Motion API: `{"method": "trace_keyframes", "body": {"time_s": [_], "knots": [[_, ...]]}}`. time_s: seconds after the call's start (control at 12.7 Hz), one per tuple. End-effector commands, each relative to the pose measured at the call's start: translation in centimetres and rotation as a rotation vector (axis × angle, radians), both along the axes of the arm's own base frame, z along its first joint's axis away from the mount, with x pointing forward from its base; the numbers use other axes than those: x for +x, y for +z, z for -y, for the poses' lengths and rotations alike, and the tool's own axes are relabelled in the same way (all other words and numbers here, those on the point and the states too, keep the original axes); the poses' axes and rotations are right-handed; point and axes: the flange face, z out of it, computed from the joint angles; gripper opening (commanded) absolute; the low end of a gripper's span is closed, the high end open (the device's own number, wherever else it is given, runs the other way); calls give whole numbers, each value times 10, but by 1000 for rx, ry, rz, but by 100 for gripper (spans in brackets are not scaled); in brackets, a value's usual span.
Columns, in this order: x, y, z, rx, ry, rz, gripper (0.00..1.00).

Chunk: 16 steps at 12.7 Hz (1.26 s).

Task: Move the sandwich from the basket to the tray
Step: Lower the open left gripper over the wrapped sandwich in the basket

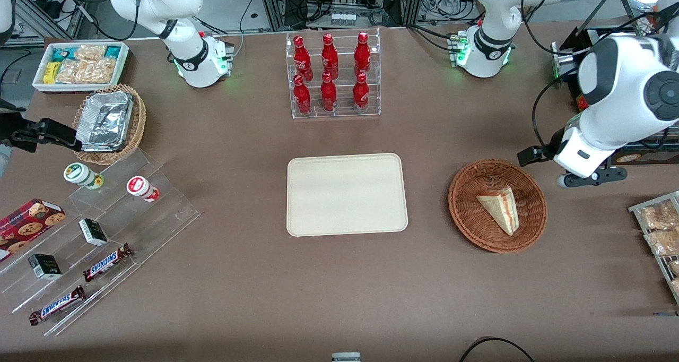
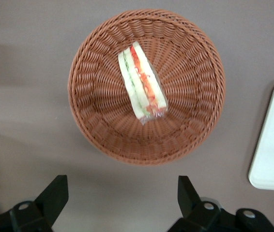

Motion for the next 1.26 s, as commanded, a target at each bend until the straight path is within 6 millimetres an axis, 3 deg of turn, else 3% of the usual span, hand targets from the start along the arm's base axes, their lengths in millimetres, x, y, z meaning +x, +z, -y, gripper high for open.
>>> {"method": "trace_keyframes", "body": {"time_s": [0.0, 0.39, 0.71, 0.95, 1.18], "knots": [[-9, -27, -4, 3, 18, 72, 100], [2, -71, -5, 1, 319, 175, 100], [29, -109, 4, 19, 704, 146, 100], [32, -124, 22, 58, 706, 90, 100], [36, -135, 24, 66, 690, 68, 100]]}}
